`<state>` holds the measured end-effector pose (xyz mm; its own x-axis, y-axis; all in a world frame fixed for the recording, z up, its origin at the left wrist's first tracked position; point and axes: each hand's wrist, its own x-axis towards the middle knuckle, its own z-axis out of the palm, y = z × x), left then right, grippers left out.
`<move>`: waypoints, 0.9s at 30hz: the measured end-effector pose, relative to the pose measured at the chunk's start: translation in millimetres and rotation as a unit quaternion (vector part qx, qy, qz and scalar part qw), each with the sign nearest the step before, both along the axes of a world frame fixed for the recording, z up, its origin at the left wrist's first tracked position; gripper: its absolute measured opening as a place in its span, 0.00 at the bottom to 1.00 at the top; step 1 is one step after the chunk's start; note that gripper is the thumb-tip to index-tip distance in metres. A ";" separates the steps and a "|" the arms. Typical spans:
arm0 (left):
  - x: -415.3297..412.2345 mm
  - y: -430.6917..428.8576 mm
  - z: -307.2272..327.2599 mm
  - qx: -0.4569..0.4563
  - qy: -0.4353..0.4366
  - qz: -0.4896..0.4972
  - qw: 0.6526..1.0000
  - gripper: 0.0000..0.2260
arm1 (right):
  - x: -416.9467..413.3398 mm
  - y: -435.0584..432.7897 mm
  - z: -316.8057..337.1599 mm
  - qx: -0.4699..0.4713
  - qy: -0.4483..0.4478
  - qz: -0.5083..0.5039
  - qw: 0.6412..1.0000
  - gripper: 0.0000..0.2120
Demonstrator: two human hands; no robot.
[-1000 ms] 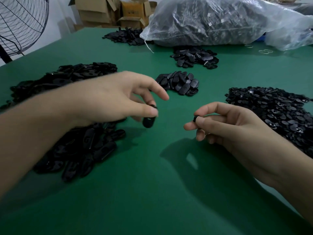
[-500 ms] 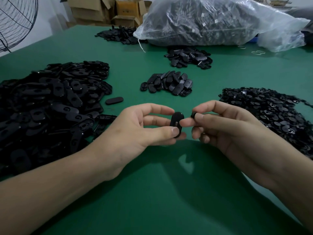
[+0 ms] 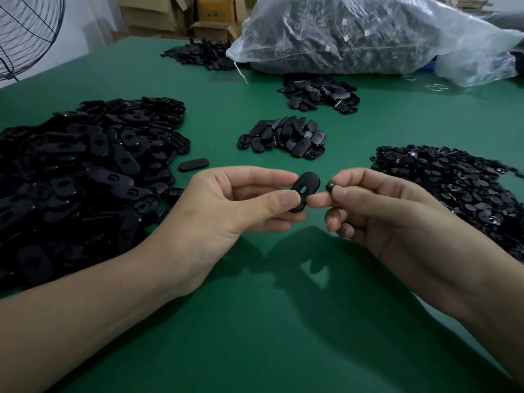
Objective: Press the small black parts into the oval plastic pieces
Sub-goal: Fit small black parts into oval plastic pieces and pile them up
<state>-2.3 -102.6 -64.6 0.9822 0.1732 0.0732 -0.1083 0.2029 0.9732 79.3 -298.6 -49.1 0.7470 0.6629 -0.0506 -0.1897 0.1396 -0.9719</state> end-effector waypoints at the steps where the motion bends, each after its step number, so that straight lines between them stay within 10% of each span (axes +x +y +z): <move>1: 0.1 0.4 0.3 0.005 -0.006 -0.005 1.000 0.12 | -0.1 0.2 0.0 0.002 0.001 0.000 1.000 0.13; 15: -2.4 -5.3 -0.5 0.115 -0.055 0.023 0.992 0.12 | -4.2 -0.1 1.4 -0.038 -0.023 -0.009 0.999 0.13; 27: -0.7 -1.4 0.0 0.002 -0.001 -0.017 1.000 0.13 | -3.7 1.7 -1.4 0.036 0.058 0.018 0.998 0.07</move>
